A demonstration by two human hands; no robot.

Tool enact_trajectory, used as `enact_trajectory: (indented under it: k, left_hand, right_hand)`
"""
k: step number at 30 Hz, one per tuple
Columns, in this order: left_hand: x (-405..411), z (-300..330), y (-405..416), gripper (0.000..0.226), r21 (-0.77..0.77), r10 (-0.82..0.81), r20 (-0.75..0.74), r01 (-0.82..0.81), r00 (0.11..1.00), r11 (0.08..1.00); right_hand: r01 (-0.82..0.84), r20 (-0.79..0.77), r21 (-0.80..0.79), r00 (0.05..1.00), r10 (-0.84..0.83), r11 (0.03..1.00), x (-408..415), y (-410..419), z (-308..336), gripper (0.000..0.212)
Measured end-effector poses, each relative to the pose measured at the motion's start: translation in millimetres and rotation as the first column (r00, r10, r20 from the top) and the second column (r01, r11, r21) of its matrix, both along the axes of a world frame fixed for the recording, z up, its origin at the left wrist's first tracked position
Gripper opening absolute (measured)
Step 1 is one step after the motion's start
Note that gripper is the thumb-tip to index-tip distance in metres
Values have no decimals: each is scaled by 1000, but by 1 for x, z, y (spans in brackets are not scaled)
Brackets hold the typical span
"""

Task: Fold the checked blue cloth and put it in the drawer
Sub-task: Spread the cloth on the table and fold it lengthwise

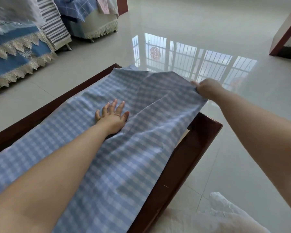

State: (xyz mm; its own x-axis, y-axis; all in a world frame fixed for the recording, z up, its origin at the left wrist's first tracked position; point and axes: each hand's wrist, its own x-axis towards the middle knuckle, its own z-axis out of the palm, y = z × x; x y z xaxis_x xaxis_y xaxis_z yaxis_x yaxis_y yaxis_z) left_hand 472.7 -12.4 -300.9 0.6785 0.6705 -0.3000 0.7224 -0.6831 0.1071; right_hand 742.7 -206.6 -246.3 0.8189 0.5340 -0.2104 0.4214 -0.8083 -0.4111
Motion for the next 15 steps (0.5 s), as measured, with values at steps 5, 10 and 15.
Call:
enact_trajectory:
  k: [5, 10, 15]
  left_hand:
    - [1, -2, 1, 57, -2, 10, 9, -10, 1000, 1000]
    - [2, -2, 1, 57, 2, 3, 20, -3, 1000, 1000]
    - [-1, -9, 2, 64, 74, -6, 129, -3, 992, 997]
  right_hand:
    - [-301, -162, 114, 934, 317, 947, -15, 21, 27, 26]
    - [-574, 210, -302, 739, 640, 761, -59, 27, 25, 19]
    - [-743, 644, -297, 309, 700, 600, -100, 7, -8, 46]
